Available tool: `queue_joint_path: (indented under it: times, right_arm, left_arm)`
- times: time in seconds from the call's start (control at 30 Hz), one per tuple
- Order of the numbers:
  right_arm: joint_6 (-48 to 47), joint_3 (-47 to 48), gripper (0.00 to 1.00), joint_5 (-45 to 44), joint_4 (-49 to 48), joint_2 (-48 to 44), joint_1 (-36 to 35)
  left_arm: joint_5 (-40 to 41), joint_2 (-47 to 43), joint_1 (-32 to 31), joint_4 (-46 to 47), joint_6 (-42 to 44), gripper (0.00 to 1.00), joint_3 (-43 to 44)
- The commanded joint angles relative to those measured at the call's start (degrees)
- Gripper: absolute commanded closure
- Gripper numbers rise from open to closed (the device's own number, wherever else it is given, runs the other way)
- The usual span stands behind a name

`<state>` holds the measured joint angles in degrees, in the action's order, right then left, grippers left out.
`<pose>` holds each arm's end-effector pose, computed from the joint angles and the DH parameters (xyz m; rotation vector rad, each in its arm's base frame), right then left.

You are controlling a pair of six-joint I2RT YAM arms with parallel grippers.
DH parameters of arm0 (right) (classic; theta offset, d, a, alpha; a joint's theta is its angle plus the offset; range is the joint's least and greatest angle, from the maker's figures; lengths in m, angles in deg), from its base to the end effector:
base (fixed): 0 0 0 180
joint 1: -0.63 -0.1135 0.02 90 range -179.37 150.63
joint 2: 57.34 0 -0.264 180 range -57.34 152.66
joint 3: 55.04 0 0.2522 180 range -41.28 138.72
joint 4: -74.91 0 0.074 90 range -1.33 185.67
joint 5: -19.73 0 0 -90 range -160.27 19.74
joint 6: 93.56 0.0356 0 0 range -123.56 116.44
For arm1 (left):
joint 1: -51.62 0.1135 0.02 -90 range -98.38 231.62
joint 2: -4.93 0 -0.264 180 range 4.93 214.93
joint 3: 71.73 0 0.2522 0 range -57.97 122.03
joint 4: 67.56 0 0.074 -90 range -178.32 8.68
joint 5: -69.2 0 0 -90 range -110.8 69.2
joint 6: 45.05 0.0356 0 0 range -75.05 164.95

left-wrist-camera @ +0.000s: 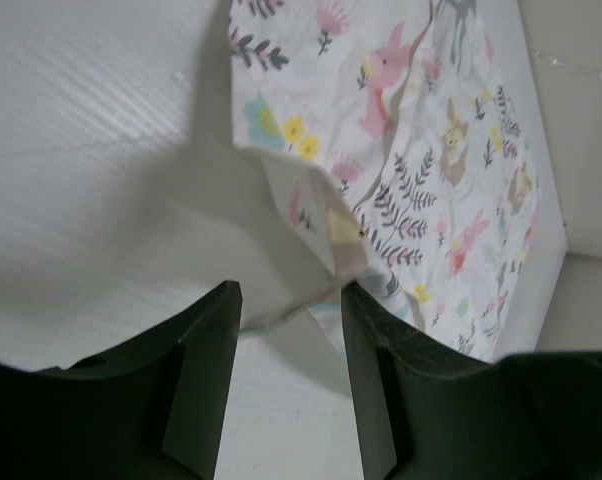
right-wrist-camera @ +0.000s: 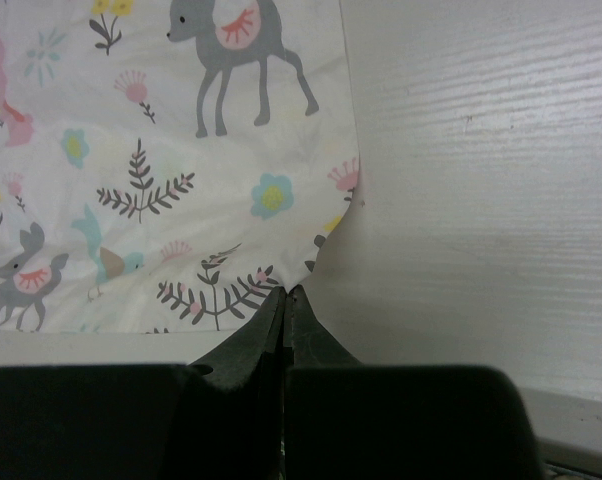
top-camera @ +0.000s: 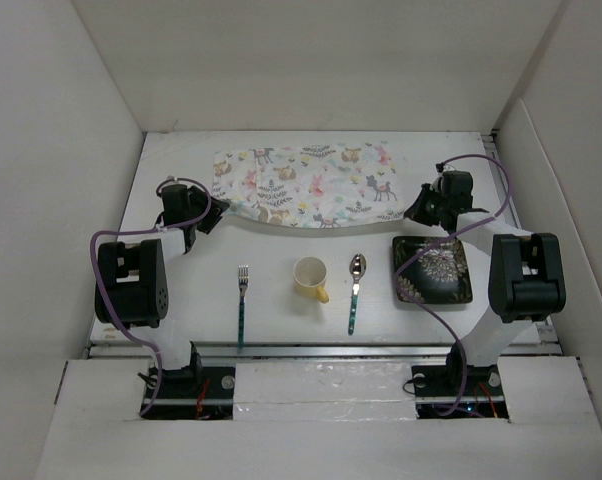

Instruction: Set the dinner table for one person

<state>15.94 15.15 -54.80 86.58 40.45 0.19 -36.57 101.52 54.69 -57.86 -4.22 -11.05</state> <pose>0.3631 0.0123 0.1897 0.2315 2.2611 0.4896 0.3517 0.0092 0.1800 -0.7593 1.9583 -0.7766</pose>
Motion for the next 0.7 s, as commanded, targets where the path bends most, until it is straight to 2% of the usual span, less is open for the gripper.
queue_joint_path:
  times: [0.0,0.1,0.23,0.27,0.33,0.37,0.4,0.43,0.5,0.57,0.6,0.63,0.67]
  right_arm:
    - [0.1,-1.7,1.0,-0.2,-2.0,-4.1,0.3]
    - [-0.1,-3.6,0.99,-0.8,-2.0,-5.9,0.3]
    - [-0.4,-4.0,0.91,-1.7,-0.2,-7.9,-0.2]
    - [-0.6,-4.1,0.83,-2.3,0.1,-8.9,-0.3]
    - [-1.0,-3.7,0.71,-3.6,1.2,-10.0,-0.3]
    - [-1.0,-3.0,0.58,-5.9,1.7,-11.6,-0.8]
    - [-1.0,-3.0,0.58,-6.0,1.7,-11.6,-0.8]
    - [-1.0,-2.7,0.55,-6.6,1.8,-12.1,-0.8]
    - [-1.2,-1.8,0.48,-8.4,3.9,-12.9,-1.3]
    - [-1.5,-1.3,0.45,-9.5,4.4,-12.8,-1.8]
    - [-1.6,-1.2,0.45,-9.6,4.2,-12.5,-1.8]
    - [-1.4,-1.6,0.48,-9.8,3.8,-12.5,-2.4]
    - [-1.1,-2.1,0.71,-10.8,3.5,-12.5,-2.4]
  left_arm:
    - [4.8,-6.7,0.2,-2.2,0.4,0.57,-2.9]
    - [10.3,-13.8,0.2,-2.7,-0.6,0.56,-5.6]
    - [17.9,-22.4,-0.4,-5.4,-0.5,0.56,-5.4]
    - [19.1,-23.0,-1.1,-5.6,0.6,0.56,-5.0]
    - [21.8,-22.9,-1.9,-7.7,2.1,0.56,-2.5]
    - [21.9,-21.2,-2.7,-10.2,3.9,0.53,-0.2]
    - [21.9,-21.2,-2.7,-10.2,3.9,0.53,0.8]
    - [21.5,-19.1,-2.7,-10.3,4.1,0.49,1.6]
    - [18.7,-15.7,-2.7,-10.4,5.8,0.47,5.4]
    - [16.3,-8.6,-2.7,-12.3,7.5,0.46,10.0]
    - [16.3,-5.7,-3.2,-16.1,9.1,0.46,15.7]
    - [16.3,-1.5,-4.1,-16.8,10.0,0.46,17.5]
    - [16.1,0.2,-4.1,-17.0,11.1,0.46,19.1]
